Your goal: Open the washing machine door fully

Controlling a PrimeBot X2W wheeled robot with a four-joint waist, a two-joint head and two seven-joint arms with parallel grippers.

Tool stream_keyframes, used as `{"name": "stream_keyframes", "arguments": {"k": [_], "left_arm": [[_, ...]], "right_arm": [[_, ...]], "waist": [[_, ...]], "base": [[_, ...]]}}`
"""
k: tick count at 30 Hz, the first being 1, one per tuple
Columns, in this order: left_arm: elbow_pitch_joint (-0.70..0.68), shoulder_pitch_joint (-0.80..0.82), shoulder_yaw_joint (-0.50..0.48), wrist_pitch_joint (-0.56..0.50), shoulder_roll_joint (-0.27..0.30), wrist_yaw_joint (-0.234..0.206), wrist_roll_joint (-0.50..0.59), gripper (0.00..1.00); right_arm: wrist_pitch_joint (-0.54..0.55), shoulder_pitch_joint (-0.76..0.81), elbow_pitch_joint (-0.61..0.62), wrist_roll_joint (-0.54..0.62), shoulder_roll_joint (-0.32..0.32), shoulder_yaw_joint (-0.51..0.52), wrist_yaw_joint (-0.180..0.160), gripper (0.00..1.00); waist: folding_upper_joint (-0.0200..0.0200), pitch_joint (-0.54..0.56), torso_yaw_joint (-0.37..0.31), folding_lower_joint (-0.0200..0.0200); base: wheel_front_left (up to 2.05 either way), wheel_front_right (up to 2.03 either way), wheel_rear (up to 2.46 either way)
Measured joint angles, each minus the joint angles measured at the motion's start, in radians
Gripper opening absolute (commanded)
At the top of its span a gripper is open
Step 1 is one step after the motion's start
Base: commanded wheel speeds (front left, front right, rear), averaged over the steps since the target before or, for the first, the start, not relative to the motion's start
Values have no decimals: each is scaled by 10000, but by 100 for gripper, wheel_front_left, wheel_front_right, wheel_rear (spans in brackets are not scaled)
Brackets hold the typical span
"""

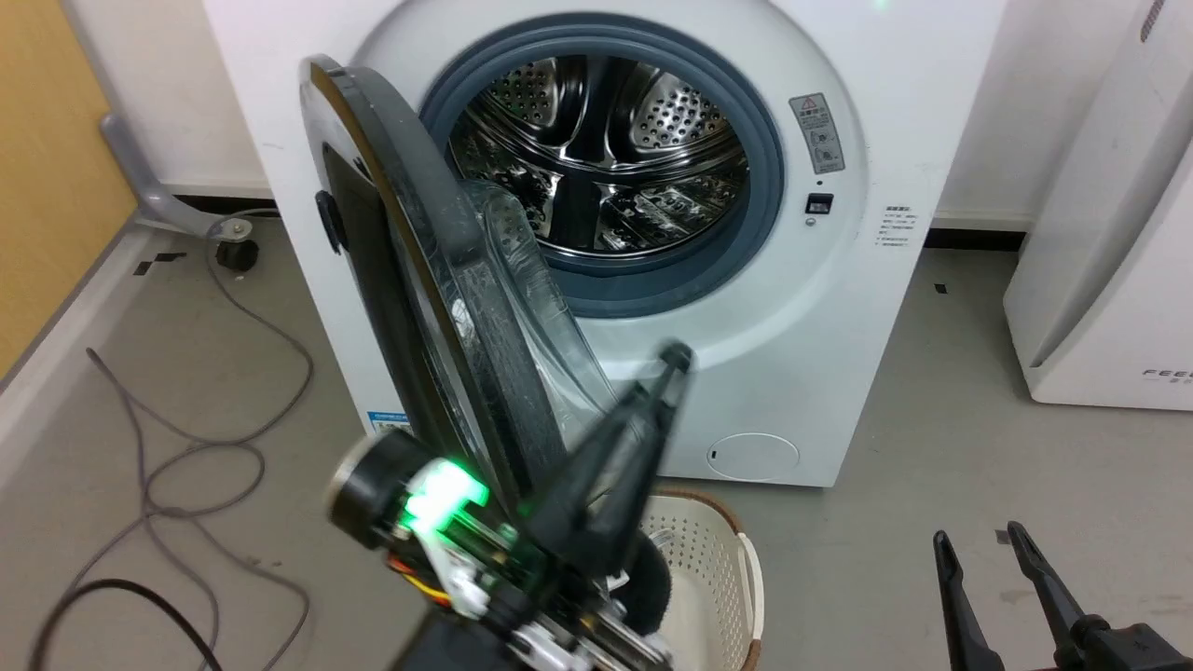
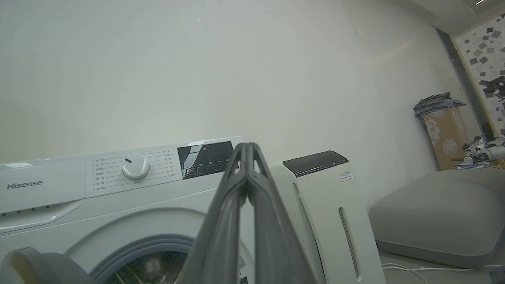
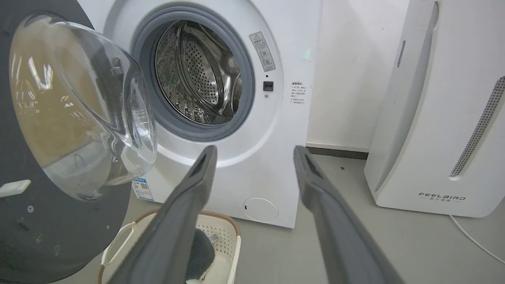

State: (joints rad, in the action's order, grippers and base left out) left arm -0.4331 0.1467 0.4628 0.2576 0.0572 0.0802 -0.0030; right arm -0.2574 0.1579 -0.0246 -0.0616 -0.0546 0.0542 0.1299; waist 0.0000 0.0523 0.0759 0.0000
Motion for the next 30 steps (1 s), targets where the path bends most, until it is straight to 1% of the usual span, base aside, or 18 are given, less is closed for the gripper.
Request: {"name": "stream_keyframes", "arguments": {"k": [10, 14, 16, 20, 24, 30], "left_arm": [[1248, -749, 1411, 0, 27, 199, -105, 0], [1990, -961, 1732, 0, 67, 247, -109, 0], [2497, -1088, 1735, -2, 77, 234, -201, 0], [3208, -1193, 1639, 0, 86, 56, -374, 0], [3776, -1210, 1279, -2, 69, -180, -568, 0], [4458, -1243, 811, 0, 65, -378, -723, 0]], "right_arm": [[0, -1, -35, -27, 0, -23, 0, 100], [0, -1, -77, -29, 0, -17, 0, 100], [0, -3, -100, -31, 0, -29, 0, 100], [0, -5, -148, -79, 0, -35, 0, 100], [0, -6, -184, -88, 0, -2, 0, 100], [0, -8, -247, -90, 0, 15, 0, 100]], "waist": [[0, -36, 227, 0], [0, -83, 276, 1], [0, -100, 283, 1], [0, -141, 255, 1], [0, -182, 250, 1], [0, -230, 291, 1]], "base": [[0, 0, 0], [0, 0, 0], [0, 0, 0], [0, 0, 0], [0, 0, 0], [0, 0, 0]]}}
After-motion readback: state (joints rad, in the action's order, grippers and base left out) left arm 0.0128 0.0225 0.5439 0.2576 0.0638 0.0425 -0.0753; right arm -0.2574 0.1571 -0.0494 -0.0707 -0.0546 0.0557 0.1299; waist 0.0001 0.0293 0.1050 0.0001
